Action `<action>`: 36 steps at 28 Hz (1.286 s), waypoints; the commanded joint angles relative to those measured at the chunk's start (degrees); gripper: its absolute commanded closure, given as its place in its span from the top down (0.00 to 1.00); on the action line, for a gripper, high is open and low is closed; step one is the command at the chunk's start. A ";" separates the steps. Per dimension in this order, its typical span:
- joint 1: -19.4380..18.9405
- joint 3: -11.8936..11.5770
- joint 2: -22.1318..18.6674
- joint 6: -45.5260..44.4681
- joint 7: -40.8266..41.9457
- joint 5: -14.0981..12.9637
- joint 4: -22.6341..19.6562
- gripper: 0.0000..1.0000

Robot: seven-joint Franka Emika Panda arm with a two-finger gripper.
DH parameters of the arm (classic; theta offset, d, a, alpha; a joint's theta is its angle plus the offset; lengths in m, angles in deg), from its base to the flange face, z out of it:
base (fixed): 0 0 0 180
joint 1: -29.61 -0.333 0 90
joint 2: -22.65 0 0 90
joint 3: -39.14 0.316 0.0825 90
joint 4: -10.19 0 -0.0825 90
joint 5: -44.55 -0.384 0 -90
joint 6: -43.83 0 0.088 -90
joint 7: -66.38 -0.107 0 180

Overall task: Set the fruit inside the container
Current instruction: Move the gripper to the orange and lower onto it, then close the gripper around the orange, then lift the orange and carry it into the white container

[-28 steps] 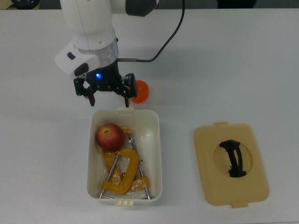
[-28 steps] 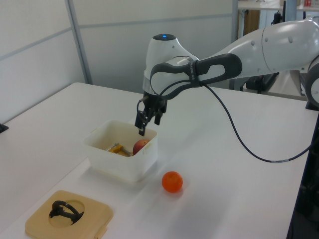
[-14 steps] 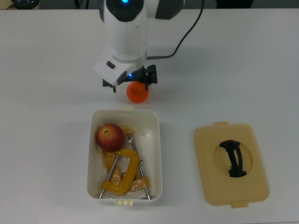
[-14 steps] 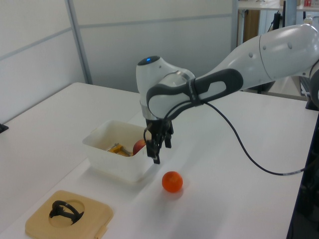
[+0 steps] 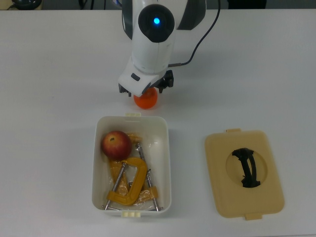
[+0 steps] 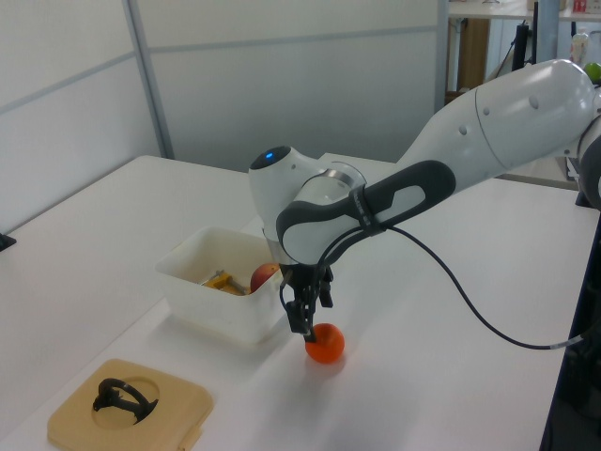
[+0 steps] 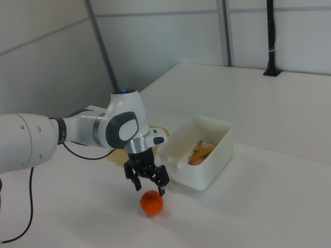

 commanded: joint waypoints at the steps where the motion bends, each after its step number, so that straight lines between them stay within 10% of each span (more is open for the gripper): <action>1: -0.78 0.24 0.87 -1.20 0.73 2.92 -0.92 1.00; 10: -1.57 0.33 2.72 -1.12 0.73 4.50 -0.92 0.98; 18: -1.57 0.94 2.99 -1.11 0.99 5.65 -0.57 0.00; 36: 0.80 0.24 0.88 -2.70 0.64 -1.47 10.94 0.00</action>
